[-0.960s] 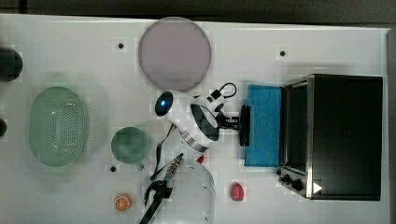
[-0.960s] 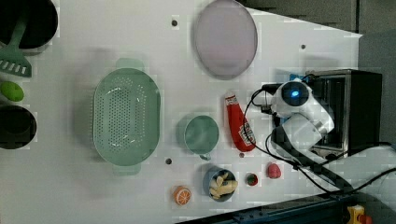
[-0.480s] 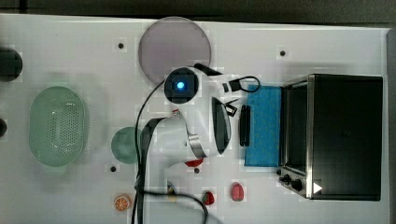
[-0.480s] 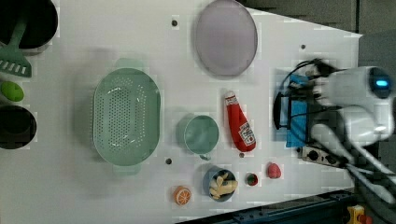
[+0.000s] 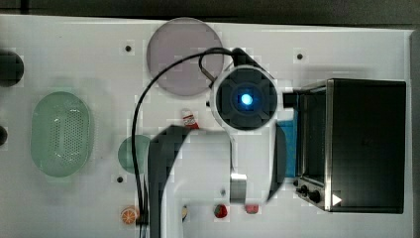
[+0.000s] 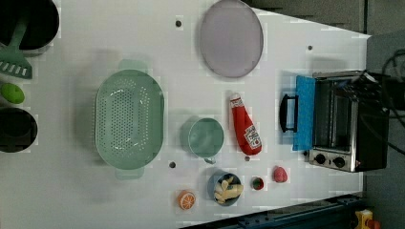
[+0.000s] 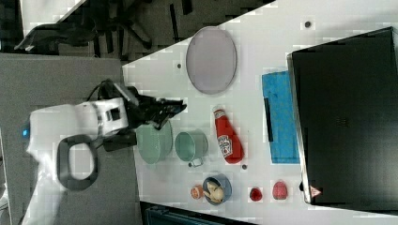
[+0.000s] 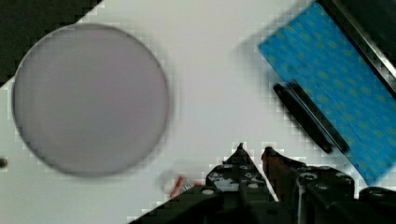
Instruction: Flap open oven.
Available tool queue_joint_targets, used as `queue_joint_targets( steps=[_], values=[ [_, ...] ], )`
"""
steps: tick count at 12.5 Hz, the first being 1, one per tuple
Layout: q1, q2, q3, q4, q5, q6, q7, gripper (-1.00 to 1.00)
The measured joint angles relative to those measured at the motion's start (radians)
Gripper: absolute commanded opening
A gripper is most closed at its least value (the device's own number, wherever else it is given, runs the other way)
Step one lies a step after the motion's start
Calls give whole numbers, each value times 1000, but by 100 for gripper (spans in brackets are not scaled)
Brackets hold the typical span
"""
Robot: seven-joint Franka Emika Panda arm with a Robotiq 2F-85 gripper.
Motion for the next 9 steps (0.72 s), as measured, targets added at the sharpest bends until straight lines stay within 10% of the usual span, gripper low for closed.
queue_joint_targets(
  steps=[9],
  values=[
    [-8,-178,-12,137,23,-388,67,-65]
  ],
)
